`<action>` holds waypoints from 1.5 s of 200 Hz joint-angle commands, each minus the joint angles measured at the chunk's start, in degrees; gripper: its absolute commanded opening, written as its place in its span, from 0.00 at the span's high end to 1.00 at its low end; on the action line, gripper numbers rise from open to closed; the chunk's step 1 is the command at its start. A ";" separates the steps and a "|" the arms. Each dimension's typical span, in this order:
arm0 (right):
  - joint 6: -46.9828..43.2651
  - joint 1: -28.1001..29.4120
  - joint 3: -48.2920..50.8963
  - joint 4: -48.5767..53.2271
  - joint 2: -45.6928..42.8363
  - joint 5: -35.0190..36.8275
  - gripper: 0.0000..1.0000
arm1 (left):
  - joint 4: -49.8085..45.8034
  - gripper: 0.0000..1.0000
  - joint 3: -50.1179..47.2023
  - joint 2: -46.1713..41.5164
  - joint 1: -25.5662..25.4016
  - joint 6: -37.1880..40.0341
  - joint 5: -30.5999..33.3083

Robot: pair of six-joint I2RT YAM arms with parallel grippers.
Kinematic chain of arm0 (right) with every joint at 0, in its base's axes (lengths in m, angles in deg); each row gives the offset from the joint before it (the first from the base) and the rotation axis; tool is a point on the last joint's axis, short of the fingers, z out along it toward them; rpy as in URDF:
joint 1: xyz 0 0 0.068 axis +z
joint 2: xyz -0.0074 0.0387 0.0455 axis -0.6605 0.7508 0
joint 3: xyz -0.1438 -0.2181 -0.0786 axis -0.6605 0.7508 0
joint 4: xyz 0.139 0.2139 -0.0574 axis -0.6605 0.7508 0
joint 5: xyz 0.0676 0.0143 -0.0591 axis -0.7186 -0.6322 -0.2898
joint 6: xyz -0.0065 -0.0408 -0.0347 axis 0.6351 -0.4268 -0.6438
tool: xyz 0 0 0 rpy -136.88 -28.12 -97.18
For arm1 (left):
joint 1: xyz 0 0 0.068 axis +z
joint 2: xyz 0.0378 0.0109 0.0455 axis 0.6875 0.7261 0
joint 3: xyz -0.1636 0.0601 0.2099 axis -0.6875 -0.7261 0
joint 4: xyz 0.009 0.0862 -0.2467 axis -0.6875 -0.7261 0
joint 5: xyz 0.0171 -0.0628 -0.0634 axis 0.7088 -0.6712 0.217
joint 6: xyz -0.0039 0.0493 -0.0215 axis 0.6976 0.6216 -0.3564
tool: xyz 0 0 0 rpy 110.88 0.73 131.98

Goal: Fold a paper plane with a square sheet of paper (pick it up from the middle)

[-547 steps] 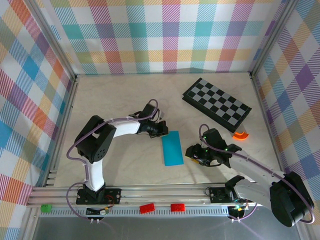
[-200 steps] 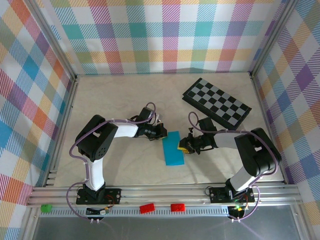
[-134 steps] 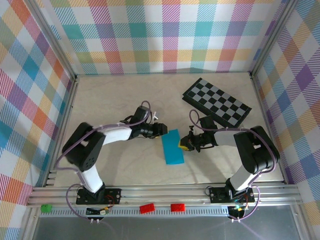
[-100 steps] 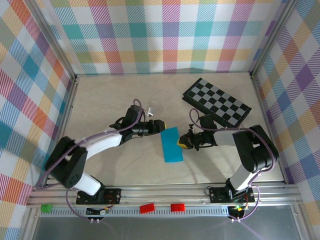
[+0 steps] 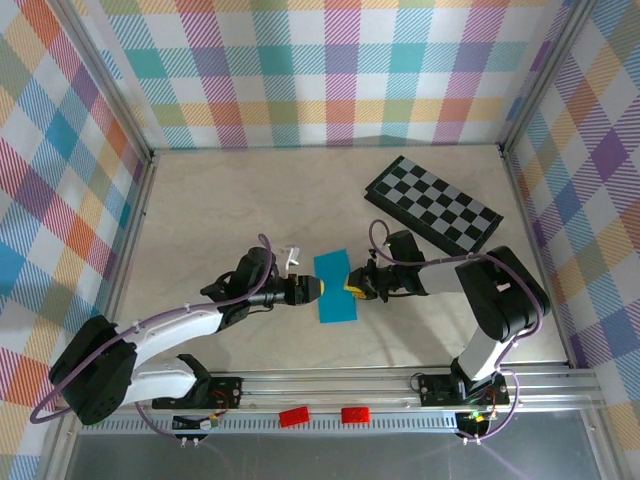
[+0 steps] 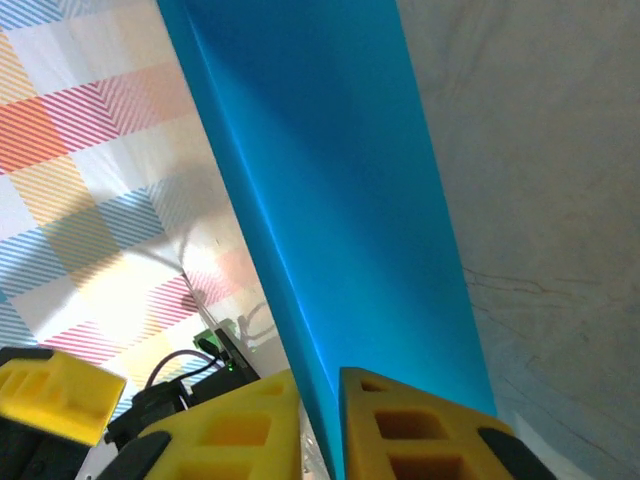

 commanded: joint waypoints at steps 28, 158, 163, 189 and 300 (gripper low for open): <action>-6.00 -1.45 -1.88 4.97 0.00 -2.66 0.92 | -3.00 0.53 4.90 4.27 -4.25 6.81 -0.70; -5.65 -1.92 -3.21 6.45 0.13 -2.56 0.94 | -24.77 0.27 21.81 20.52 -31.93 32.28 43.19; -5.59 -1.92 -3.29 6.45 0.12 -2.52 0.94 | -25.33 0.27 22.50 21.61 -32.45 32.84 44.56; -5.56 -1.92 -3.38 6.39 0.06 -2.65 0.94 | -26.58 0.24 25.80 26.66 -34.65 34.70 52.13; -5.57 -1.91 -3.21 6.31 0.61 -2.64 0.93 | -26.23 0.30 28.90 33.29 -34.97 37.80 57.73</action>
